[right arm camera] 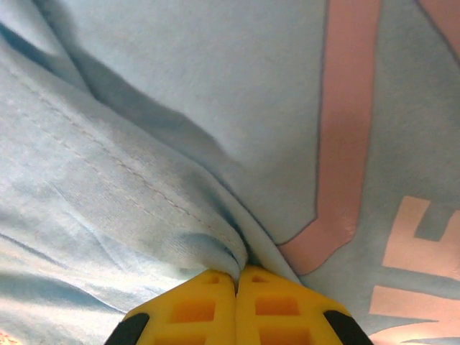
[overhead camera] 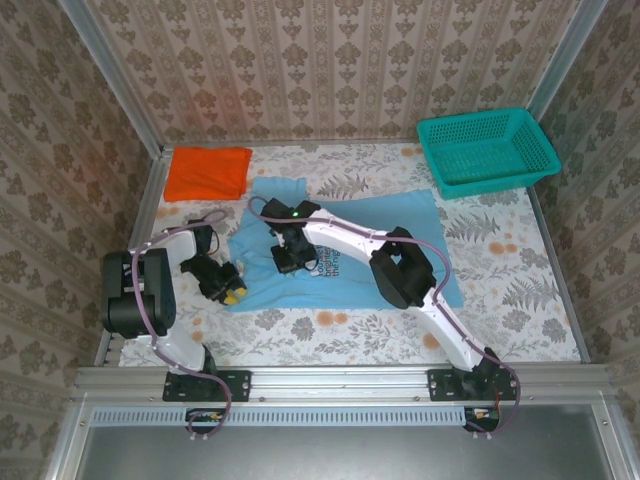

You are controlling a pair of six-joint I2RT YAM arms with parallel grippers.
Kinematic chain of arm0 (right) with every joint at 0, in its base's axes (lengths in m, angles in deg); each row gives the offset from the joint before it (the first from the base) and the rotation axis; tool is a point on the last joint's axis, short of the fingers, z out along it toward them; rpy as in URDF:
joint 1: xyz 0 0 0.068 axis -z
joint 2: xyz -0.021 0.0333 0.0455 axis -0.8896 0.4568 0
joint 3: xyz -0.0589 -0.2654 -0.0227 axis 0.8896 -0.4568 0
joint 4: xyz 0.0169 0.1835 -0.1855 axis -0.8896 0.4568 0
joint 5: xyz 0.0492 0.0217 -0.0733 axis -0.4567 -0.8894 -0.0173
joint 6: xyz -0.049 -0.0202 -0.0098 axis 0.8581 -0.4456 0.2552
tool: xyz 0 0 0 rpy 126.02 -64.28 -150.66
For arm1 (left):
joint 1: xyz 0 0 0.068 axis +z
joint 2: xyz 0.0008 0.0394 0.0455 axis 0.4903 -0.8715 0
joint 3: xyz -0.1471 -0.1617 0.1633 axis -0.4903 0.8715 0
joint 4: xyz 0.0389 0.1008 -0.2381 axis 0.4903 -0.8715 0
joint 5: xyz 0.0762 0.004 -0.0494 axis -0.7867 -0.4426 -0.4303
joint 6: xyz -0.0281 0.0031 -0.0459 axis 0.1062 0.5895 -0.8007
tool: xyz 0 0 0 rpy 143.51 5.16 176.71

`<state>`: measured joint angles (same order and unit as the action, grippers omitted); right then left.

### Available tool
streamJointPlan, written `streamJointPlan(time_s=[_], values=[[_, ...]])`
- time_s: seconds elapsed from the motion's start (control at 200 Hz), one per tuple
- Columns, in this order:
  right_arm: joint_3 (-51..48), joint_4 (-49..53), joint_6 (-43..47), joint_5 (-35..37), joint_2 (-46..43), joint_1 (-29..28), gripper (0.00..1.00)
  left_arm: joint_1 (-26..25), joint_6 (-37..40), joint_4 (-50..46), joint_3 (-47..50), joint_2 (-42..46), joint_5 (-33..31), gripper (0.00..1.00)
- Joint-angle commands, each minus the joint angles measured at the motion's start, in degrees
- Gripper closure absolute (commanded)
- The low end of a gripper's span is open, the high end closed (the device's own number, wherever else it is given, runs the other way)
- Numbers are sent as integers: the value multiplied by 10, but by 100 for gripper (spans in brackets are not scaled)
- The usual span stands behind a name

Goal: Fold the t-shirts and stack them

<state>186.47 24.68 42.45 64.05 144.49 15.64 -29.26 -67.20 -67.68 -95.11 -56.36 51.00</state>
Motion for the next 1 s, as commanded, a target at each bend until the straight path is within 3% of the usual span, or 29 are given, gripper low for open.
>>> streamJointPlan(time_s=[0.0, 0.375, 0.54, 0.595, 0.63, 0.865, 0.995], values=[[-26, -17, -11, -33, -27, 14, 94, 7, 19, 19, 3, -23, -91, 77], [-73, -63, -78, -94, -43, 73, 92, 7, 30, 5, -10, -22, -125, 77], [-111, -90, -121, -101, -71, 125, 78, 7, 29, 4, -11, -21, -126, 77], [-117, -89, -128, -96, -81, 142, 65, 7, 28, 4, -11, -19, -125, 77], [-123, -92, -132, -98, -90, 152, 62, 7, 28, 3, -11, -17, -123, 77], [-172, -124, -138, -108, -159, 166, 59, 4, 19, -8, -28, 10, -113, 77], [-269, -172, -152, -96, -229, 165, 59, -2, 19, -22, -55, 45, -117, 77]])
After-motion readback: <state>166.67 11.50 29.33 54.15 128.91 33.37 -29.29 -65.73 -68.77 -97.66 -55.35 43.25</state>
